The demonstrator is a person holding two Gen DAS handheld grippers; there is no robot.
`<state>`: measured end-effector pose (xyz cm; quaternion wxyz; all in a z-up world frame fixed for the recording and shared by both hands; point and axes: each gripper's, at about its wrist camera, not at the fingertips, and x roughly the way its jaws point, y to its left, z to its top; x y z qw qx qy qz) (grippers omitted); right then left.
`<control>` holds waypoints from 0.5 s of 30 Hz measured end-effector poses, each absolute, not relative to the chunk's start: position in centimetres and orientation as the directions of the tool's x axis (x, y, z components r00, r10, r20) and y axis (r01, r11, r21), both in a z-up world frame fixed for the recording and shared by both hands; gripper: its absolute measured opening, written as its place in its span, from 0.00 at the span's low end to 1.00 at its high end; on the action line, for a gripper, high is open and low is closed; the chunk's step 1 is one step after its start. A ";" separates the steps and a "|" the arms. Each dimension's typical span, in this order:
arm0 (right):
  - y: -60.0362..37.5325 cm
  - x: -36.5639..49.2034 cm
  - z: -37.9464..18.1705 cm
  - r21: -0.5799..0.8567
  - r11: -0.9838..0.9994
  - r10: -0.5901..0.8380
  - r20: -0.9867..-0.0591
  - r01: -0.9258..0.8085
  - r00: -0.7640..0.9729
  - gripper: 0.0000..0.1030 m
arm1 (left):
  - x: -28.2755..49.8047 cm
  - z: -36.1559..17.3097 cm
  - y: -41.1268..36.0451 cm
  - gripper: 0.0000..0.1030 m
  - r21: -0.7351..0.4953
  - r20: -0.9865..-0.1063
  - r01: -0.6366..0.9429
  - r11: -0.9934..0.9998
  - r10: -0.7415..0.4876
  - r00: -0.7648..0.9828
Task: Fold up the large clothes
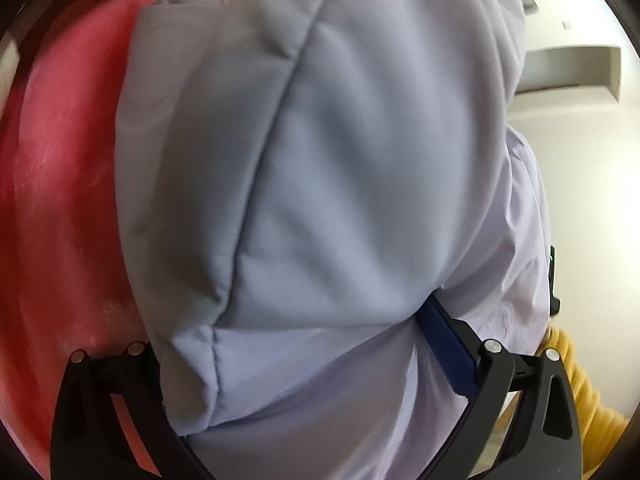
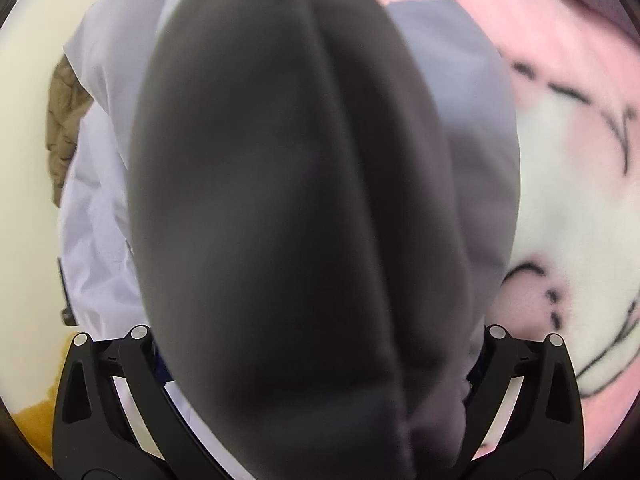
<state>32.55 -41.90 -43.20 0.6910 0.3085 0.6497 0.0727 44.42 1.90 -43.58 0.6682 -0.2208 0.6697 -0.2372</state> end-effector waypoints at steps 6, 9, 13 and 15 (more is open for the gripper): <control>-39.5 31.8 -38.7 0.455 0.869 0.414 -0.884 0.196 0.217 0.40 | 43.6 -40.2 -0.5 0.52 -0.504 -0.860 0.073 0.861 -0.508 0.053; -38.6 31.3 -36.0 0.394 0.892 0.338 -0.907 0.222 0.250 0.28 | 42.9 -37.3 -1.9 0.31 -0.401 -0.904 0.053 0.914 -0.405 0.135; -37.2 29.8 -29.5 0.316 0.935 0.239 -0.896 0.159 0.375 0.22 | 40.9 -30.9 -2.9 0.20 -0.374 -0.871 0.074 0.924 -0.378 0.314; -36.7 28.4 -26.5 0.303 0.940 0.212 -0.878 0.155 0.429 0.21 | 39.4 -27.8 -2.7 0.20 -0.392 -0.847 0.068 0.917 -0.389 0.363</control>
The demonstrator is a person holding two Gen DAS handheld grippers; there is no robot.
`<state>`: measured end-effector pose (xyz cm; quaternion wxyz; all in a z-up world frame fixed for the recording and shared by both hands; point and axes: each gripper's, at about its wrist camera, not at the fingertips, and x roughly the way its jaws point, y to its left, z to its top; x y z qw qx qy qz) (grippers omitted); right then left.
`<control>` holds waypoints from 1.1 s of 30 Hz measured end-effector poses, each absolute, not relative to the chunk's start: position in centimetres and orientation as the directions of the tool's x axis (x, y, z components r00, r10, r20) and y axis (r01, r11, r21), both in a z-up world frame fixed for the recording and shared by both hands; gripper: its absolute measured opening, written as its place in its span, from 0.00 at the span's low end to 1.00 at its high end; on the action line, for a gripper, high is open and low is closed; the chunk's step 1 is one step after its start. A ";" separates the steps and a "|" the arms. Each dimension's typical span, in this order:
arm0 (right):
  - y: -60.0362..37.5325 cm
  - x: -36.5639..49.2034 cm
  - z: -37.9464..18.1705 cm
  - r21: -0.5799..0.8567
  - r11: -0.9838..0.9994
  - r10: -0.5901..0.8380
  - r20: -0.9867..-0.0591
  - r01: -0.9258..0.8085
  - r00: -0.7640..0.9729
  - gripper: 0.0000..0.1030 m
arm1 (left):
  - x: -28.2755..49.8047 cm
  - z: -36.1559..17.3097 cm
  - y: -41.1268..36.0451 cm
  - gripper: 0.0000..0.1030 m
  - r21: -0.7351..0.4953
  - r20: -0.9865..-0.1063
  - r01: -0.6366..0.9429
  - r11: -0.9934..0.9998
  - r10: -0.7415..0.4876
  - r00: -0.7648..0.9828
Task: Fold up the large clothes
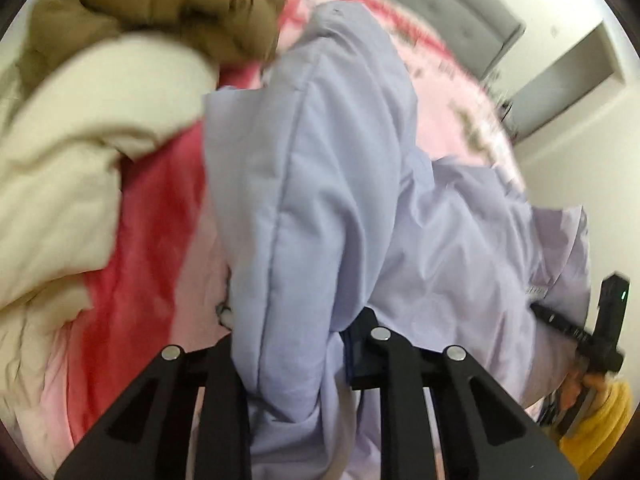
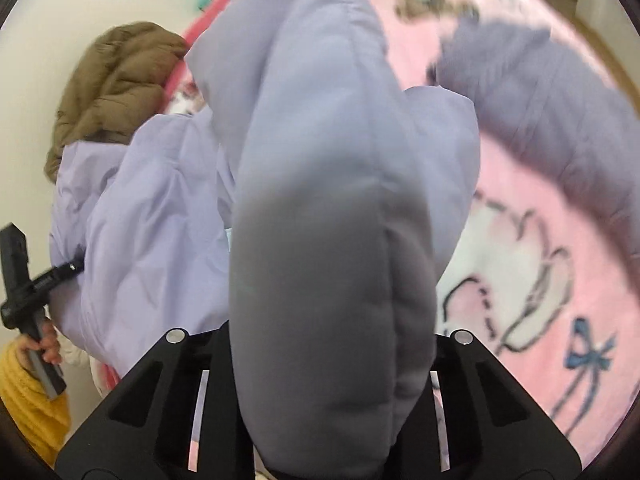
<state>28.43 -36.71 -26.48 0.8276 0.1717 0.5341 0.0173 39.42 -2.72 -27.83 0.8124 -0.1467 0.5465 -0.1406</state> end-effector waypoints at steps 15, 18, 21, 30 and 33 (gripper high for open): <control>-36.2 5.3 -11.5 0.332 0.867 0.060 -0.810 0.372 0.584 0.21 | 27.3 -13.3 0.2 0.20 -0.396 -0.745 0.361 0.844 -0.525 0.411; -38.2 1.9 -11.3 0.336 0.830 0.010 -0.807 0.446 0.591 0.21 | 27.3 -13.3 -3.5 0.20 -0.367 -0.729 0.470 0.803 -0.562 0.391; -41.6 -0.3 -11.0 0.339 0.792 -0.050 -0.793 0.508 0.607 0.21 | 26.9 -12.3 -8.4 0.20 -0.390 -0.704 0.516 0.763 -0.608 0.367; -60.7 2.6 -9.7 0.390 0.779 -0.079 -0.714 0.490 0.695 0.21 | 30.0 -9.9 -27.7 0.20 -0.406 -0.645 0.538 0.739 -0.649 0.404; -68.1 4.9 -9.6 0.391 0.782 -0.086 -0.704 0.486 0.705 0.21 | 33.2 -10.0 -34.5 0.20 -0.406 -0.632 0.554 0.726 -0.662 0.404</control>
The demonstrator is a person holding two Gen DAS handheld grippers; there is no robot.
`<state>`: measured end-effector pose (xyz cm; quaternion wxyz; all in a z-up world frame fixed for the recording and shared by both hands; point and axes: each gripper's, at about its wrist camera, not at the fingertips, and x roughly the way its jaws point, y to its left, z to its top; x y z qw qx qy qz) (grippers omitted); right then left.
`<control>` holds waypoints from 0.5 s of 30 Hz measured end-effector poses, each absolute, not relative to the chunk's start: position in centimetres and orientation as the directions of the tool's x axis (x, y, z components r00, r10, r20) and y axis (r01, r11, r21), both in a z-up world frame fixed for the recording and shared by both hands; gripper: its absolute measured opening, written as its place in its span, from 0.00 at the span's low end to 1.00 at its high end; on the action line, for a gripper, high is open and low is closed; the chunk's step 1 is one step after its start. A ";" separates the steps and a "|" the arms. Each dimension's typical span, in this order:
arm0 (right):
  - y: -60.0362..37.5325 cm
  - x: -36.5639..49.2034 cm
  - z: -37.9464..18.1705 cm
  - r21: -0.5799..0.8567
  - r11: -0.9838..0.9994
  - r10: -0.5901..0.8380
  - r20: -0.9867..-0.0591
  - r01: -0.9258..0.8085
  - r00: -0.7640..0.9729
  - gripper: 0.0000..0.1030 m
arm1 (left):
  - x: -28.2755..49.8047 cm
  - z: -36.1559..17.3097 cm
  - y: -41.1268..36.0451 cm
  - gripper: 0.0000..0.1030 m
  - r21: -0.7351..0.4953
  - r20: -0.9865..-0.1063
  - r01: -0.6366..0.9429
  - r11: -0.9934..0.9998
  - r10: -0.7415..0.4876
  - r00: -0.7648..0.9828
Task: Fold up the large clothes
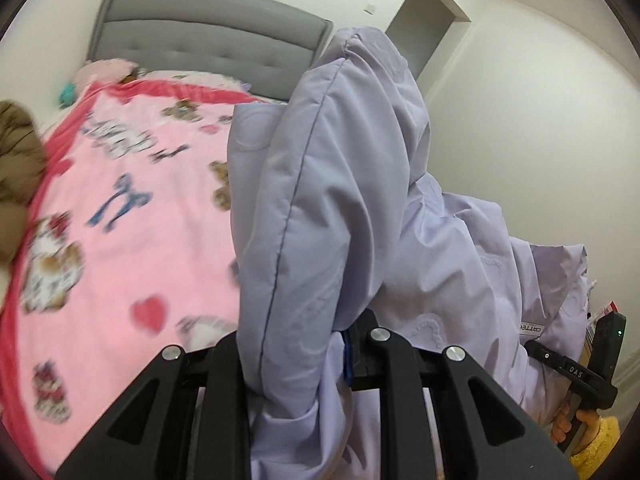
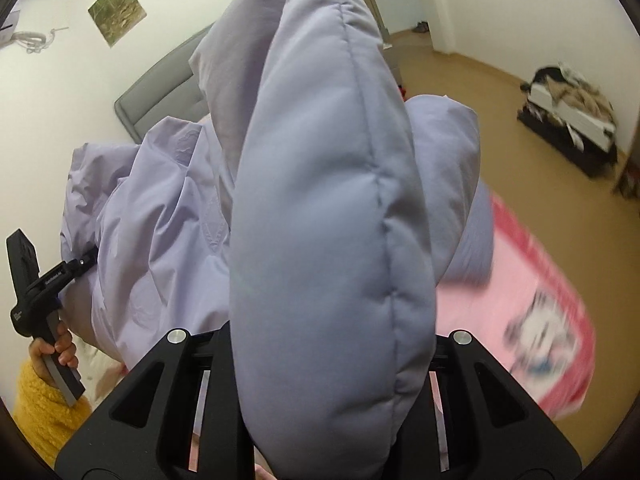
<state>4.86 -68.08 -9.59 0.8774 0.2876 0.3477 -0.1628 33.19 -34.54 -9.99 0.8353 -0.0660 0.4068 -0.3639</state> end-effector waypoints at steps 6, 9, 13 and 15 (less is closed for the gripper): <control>-78.6 10.3 -12.1 0.381 0.776 -0.106 -0.707 0.503 0.699 0.22 | 40.6 -11.4 -46.5 0.20 -0.367 -0.653 0.601 0.710 -0.657 0.377; -82.0 13.0 -14.8 0.409 0.737 -0.101 -0.722 0.539 0.685 0.22 | 43.8 -13.2 -50.5 0.20 -0.382 -0.684 0.579 0.721 -0.642 0.348; -84.9 16.3 -19.1 0.415 0.708 -0.091 -0.749 0.571 0.657 0.22 | 47.2 -16.3 -54.8 0.20 -0.324 -0.717 0.591 0.739 -0.600 0.356; -86.0 17.4 -21.0 0.435 0.677 -0.075 -0.761 0.593 0.645 0.22 | 48.7 -18.4 -56.5 0.21 -0.312 -0.740 0.593 0.742 -0.581 0.337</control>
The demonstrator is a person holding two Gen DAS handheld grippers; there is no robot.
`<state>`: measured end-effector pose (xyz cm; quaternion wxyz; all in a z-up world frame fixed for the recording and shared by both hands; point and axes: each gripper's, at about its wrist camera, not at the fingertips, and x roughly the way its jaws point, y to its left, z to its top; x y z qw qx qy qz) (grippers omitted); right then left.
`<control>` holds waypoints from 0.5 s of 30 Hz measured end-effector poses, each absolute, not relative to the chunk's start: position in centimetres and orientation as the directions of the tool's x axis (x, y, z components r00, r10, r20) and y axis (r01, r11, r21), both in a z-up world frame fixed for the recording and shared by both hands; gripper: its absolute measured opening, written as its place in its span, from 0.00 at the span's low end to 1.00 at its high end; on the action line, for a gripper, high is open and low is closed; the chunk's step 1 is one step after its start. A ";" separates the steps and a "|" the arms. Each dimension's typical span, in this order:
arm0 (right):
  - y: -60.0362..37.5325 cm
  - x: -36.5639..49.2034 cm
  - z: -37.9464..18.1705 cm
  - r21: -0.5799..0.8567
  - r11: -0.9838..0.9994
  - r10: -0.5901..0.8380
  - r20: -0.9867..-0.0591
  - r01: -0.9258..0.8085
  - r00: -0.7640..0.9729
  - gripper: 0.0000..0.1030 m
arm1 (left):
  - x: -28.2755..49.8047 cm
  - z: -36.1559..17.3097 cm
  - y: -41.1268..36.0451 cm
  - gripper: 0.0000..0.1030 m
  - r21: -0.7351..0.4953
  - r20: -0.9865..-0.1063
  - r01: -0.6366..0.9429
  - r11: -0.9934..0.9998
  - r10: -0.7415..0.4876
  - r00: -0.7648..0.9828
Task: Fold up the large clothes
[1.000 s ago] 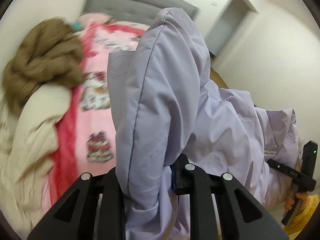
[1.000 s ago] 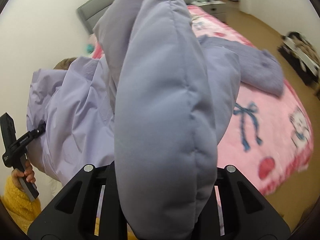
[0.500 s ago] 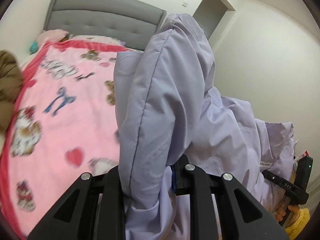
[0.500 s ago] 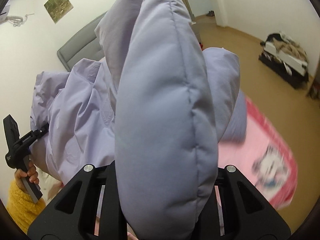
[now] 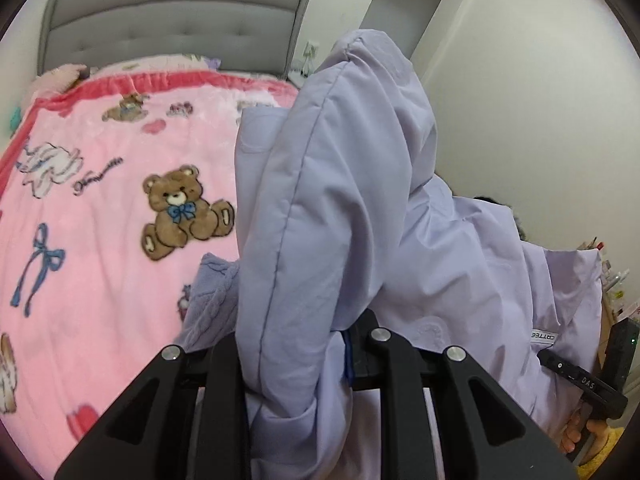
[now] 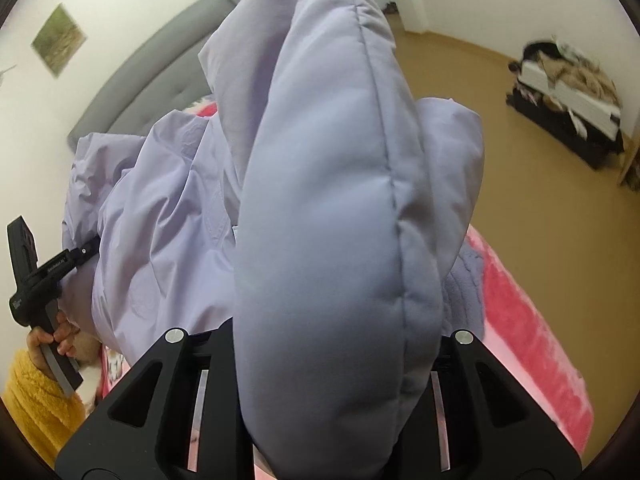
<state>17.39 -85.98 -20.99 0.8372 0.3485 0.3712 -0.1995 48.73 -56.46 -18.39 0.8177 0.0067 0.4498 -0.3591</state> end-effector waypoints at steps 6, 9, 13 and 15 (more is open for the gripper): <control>-87.8 20.1 -27.2 0.435 0.629 -0.006 -0.826 0.644 0.564 0.23 | 51.2 -24.0 -59.0 0.21 -0.243 -0.823 0.611 0.753 -0.494 0.281; -88.1 20.0 -29.8 0.433 0.617 0.007 -0.838 0.658 0.545 0.27 | 51.3 -27.0 -58.5 0.22 -0.222 -0.845 0.594 0.773 -0.457 0.278; -88.2 19.1 -32.3 0.439 0.580 0.025 -0.852 0.687 0.523 0.42 | 51.7 -29.8 -57.9 0.29 -0.209 -0.862 0.591 0.779 -0.432 0.264; -88.4 18.1 -33.5 0.419 0.549 0.001 -0.865 0.723 0.501 0.60 | 51.3 -30.1 -57.9 0.45 -0.174 -0.860 0.618 0.766 -0.424 0.284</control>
